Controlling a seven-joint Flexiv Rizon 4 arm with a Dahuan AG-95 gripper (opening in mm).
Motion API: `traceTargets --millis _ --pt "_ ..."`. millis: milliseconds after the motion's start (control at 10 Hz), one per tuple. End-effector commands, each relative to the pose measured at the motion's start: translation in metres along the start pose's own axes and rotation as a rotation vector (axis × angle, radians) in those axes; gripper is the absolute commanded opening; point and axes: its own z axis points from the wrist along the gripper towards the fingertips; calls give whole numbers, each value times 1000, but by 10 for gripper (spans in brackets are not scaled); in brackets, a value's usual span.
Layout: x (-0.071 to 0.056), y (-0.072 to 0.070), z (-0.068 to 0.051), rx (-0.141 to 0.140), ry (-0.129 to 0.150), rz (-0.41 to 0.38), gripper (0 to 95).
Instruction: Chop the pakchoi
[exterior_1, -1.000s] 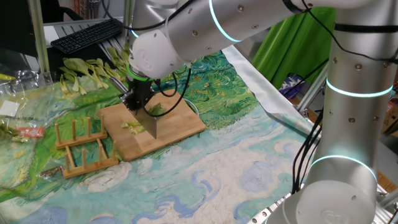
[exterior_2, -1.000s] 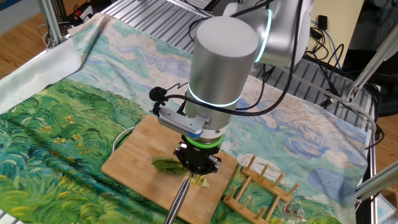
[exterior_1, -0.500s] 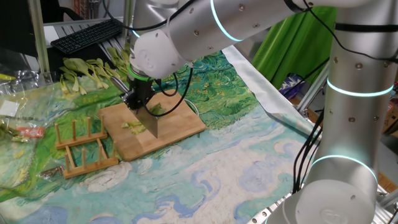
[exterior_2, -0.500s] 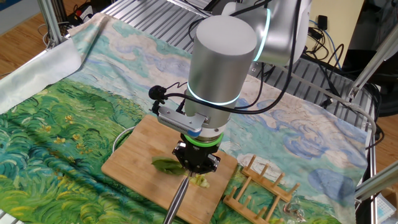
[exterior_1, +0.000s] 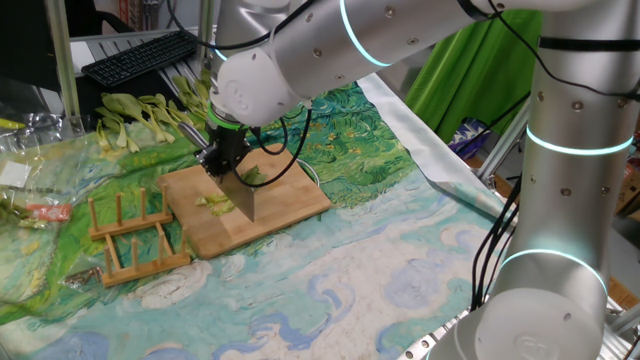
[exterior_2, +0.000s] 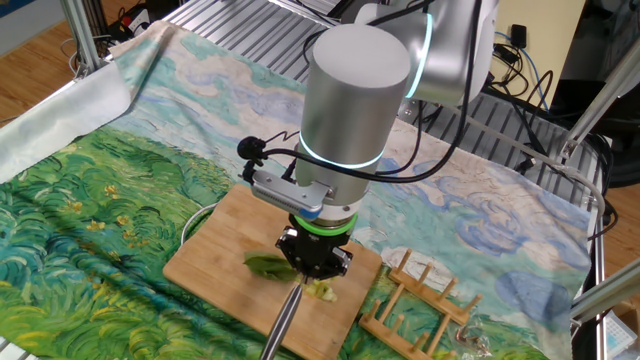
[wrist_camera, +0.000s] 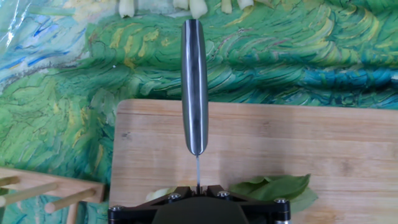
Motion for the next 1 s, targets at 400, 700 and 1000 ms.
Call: traceTargets --millis 400,700,1000 --pt "-2 -3 29 -5 -18 0 0" --pt "-1 -2 29 -3 -20 7 0" --pt "0 -2 26 -6 -37 7 0"
